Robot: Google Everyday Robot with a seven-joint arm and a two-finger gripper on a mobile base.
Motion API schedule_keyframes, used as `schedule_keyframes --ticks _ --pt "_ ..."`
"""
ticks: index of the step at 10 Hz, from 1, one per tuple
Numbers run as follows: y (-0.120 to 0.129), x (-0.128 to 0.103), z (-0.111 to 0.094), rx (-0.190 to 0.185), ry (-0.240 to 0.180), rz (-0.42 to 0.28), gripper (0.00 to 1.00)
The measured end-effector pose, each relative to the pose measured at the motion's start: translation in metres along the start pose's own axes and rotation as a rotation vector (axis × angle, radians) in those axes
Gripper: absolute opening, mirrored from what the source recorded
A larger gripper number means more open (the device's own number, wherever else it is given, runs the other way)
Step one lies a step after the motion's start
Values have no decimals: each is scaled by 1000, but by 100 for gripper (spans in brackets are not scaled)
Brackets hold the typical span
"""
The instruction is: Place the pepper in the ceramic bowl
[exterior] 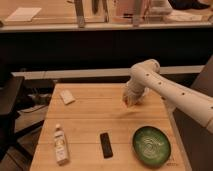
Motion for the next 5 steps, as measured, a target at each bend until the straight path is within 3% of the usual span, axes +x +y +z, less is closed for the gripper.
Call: schedule_keyframes --ticks 5 --pt "27 7 -8 1 -14 14 2"
